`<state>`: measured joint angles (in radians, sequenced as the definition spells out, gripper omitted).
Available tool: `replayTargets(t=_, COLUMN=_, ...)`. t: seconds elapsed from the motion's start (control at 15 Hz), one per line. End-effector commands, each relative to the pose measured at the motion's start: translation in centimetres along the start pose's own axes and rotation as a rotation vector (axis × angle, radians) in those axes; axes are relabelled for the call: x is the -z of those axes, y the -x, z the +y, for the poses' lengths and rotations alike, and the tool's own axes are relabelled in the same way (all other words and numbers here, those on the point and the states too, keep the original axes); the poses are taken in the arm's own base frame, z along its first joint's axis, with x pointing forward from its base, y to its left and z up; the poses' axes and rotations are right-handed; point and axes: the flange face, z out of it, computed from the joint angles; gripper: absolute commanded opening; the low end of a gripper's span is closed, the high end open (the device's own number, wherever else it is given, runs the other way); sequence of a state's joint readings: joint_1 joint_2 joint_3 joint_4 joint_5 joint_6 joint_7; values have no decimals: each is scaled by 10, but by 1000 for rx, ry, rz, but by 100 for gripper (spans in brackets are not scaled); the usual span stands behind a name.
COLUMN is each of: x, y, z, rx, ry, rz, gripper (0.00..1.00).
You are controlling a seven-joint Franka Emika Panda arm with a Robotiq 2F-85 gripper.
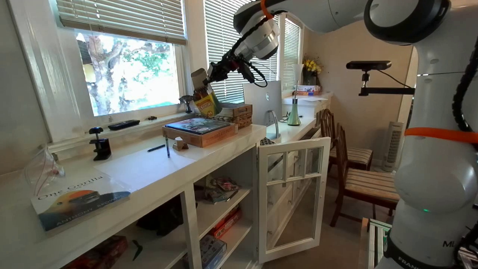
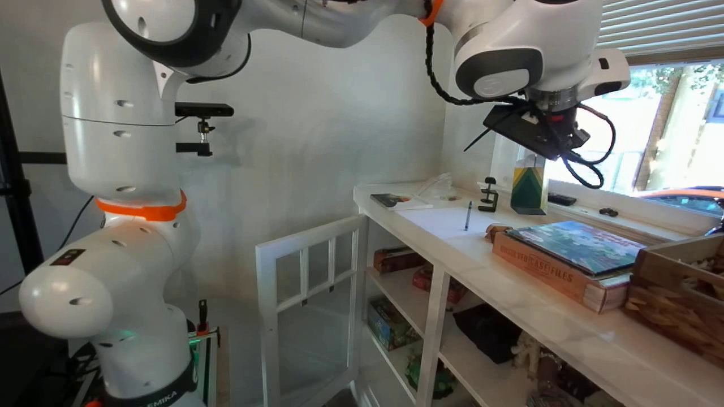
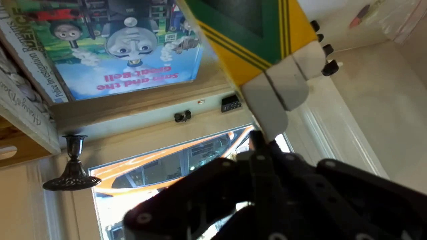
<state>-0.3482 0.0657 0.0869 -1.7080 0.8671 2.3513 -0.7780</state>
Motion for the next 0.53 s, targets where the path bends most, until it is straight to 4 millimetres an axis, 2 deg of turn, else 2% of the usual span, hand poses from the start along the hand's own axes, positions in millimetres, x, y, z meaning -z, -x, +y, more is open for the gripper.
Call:
replayTargets(t=0.0, x=23, y=30, z=-14, rx=-15, ry=-28, rz=3, gripper=0)
replayTargets(t=0.47, x=31, y=76, z=-21, rx=-30, ry=-54, rz=-16, gripper=0)
